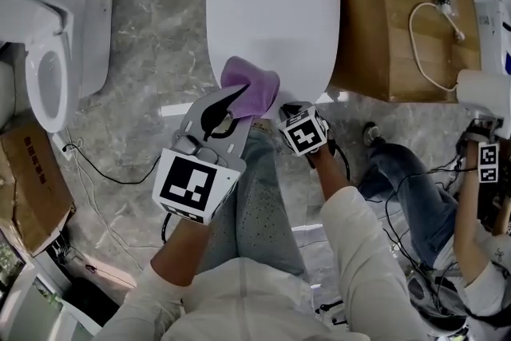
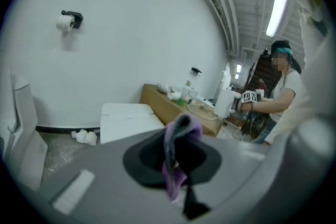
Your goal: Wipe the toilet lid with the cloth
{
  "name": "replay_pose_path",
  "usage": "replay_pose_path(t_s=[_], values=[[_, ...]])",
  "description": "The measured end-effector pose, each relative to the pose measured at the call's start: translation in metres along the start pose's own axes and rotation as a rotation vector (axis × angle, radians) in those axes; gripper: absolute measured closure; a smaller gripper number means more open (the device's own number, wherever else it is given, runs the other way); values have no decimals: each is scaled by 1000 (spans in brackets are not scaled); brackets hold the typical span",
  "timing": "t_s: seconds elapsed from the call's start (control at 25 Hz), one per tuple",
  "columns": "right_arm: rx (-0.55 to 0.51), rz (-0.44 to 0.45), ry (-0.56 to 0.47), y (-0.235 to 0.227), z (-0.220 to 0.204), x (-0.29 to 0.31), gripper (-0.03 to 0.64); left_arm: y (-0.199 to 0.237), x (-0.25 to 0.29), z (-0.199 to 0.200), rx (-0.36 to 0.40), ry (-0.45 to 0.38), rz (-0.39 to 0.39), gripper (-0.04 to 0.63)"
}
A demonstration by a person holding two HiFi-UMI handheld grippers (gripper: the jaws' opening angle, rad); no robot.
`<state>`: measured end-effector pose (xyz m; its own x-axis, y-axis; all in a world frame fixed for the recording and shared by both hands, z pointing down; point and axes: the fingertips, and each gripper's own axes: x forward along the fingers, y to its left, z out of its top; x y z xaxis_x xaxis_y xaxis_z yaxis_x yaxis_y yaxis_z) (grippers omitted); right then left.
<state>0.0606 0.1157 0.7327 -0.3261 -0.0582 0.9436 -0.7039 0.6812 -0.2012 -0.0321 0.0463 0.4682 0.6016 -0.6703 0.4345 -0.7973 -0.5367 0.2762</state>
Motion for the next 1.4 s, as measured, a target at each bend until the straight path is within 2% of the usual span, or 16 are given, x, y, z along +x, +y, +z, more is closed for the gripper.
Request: replay_pose_path(t_s=[0.28, 0.52, 0.68, 1.12, 1.2, 1.28, 1.4], values=[[78, -24, -8, -6, -3, 13, 586, 0, 12, -7, -5, 19, -9, 578], [85, -48, 35, -8, -7, 25, 586, -3, 14, -9, -15, 24, -17, 578], [139, -59, 44, -12, -7, 33, 586, -4, 17, -15, -16, 40, -25, 578], [252, -43, -7, -14, -11, 40, 586, 2, 27, -24, -20, 71, -35, 578], [217, -69, -33, -17, -6, 34, 586, 4, 30, -26, -25, 78, -36, 578], [189, -113, -103, -25, 7, 21, 586, 7, 34, -26, -27, 82, -36, 578], [229, -140, -230, -37, 33, -2, 592, 13, 40, -25, -30, 83, -27, 578]])
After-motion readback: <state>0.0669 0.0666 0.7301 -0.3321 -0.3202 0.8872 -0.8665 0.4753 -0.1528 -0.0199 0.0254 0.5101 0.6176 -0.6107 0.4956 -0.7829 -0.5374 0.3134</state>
